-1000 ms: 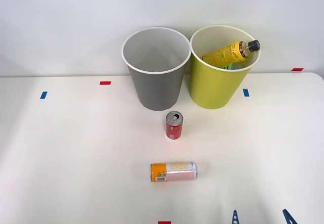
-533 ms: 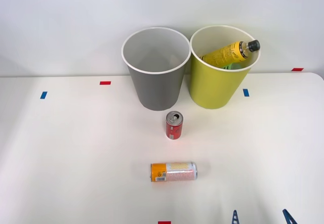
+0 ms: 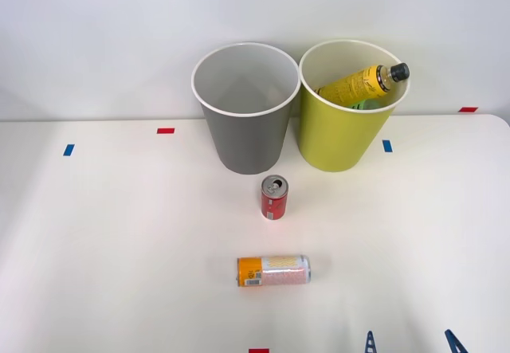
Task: Put cans in the gray bin, plastic bottles in the light green bin
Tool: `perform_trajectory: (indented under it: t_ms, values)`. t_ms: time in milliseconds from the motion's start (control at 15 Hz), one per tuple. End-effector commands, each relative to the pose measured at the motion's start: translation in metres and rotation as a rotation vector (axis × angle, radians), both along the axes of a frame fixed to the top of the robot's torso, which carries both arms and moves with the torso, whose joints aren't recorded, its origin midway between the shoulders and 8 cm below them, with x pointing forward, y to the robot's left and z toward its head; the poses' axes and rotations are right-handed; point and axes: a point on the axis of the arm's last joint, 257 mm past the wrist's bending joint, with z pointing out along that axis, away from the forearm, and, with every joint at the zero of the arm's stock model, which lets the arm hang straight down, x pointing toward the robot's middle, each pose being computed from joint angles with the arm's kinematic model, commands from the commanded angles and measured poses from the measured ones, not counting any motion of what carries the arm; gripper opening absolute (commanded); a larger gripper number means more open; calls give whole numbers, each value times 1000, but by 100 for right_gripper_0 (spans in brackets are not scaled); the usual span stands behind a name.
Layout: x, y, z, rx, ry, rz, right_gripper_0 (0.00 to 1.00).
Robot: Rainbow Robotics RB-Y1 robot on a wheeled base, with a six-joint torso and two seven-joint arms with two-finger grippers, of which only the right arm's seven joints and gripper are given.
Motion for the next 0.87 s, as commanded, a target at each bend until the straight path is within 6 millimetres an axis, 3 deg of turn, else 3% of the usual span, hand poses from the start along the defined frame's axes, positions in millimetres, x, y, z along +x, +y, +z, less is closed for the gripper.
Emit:
perform_trajectory:
  t_ms: [67, 867]
  values:
    - [0, 0, 0, 0, 0, 0, 100]
    - [0, 0, 0, 0, 0, 0, 100]
